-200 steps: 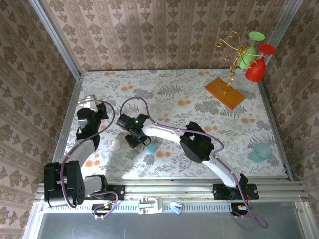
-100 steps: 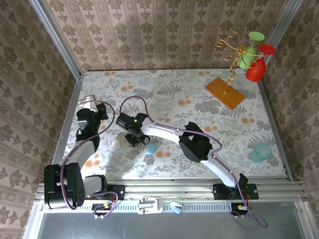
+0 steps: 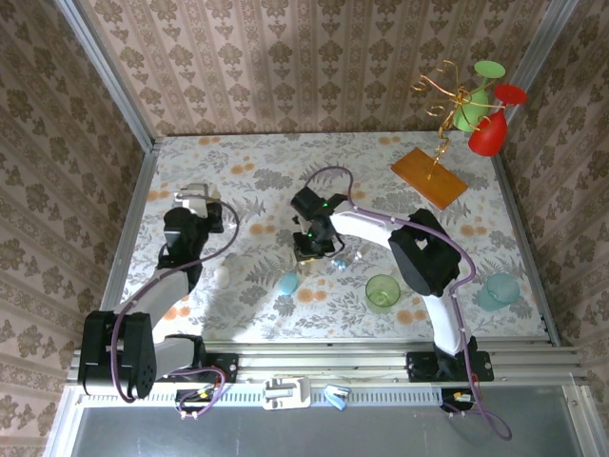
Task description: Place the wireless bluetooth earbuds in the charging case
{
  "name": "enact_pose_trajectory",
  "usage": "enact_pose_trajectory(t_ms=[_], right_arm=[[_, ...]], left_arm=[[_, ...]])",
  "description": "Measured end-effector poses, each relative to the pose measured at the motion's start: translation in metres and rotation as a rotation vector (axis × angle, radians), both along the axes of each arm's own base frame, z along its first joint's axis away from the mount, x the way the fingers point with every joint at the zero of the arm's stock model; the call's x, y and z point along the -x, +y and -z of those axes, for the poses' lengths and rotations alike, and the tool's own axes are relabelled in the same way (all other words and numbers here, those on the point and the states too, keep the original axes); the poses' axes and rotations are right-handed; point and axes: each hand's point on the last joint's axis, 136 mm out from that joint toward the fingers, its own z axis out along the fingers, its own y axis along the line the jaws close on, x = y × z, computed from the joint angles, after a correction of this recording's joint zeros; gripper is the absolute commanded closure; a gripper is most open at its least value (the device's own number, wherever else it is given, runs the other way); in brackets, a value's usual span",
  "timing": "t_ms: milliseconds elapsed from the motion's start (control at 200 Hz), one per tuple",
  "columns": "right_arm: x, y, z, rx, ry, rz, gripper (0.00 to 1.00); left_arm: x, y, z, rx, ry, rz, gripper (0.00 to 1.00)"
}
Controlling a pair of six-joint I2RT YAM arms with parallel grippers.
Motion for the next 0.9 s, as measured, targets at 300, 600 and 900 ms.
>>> enact_pose_trajectory(t_ms=[300,600,900], right_arm=[[0.002,-0.012,0.003,-0.022,0.073,0.068,0.69],[-0.010,-0.017,-0.007,0.002,-0.010,0.075,0.60],[-0.022,-0.027,-0.035,0.039,-0.153,0.049,0.59]], left_arm=[[0.006,-0.040,0.004,-0.070,-0.031,0.153,1.00],[0.008,-0.042,0.006,-0.073,-0.043,0.169,1.00],[0.011,-0.042,0.010,-0.072,-0.045,0.172,1.00]])
